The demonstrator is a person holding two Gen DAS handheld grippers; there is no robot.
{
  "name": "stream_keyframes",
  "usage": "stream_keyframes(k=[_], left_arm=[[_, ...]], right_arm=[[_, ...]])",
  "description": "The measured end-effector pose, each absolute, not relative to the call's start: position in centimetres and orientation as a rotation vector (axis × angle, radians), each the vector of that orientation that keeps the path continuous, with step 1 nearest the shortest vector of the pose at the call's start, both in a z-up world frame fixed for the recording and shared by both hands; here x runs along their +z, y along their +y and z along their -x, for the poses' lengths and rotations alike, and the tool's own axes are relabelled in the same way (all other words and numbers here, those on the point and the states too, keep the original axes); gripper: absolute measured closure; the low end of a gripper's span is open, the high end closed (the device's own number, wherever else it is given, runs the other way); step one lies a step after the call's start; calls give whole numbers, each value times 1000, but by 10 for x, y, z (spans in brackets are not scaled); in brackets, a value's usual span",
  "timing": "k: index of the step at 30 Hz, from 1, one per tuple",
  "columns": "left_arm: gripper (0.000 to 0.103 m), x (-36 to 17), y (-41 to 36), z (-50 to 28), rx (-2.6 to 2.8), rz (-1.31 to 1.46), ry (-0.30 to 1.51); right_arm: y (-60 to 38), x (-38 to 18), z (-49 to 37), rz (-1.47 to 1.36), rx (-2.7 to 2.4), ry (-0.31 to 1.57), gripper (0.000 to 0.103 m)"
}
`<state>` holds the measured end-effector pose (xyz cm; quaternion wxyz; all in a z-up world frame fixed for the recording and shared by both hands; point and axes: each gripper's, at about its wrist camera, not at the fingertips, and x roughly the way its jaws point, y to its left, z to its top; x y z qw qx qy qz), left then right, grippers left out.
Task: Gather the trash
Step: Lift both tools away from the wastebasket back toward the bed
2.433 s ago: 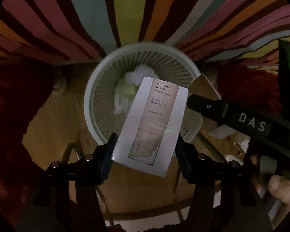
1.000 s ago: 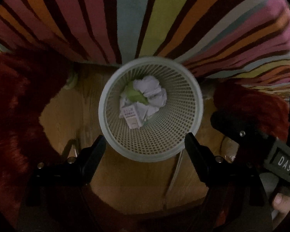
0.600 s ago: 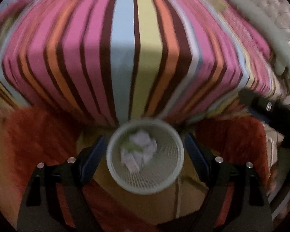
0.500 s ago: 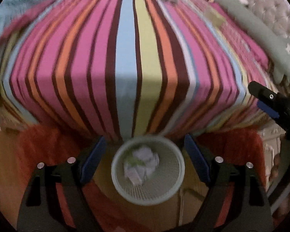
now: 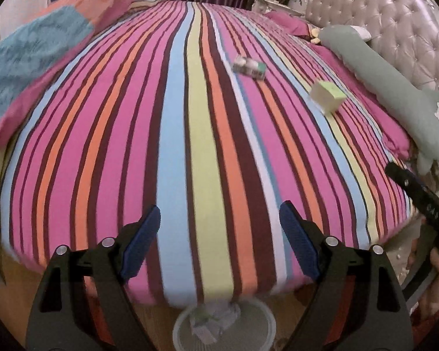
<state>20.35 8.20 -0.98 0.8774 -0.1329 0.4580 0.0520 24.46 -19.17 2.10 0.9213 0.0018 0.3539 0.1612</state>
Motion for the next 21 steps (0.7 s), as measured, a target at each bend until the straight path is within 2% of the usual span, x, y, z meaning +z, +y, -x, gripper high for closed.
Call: stream_keyframes(k=[21], left_arm=[[22, -22, 85, -436, 55, 185, 964]], right_arm=[[-189, 10, -382, 103, 367, 787, 8]])
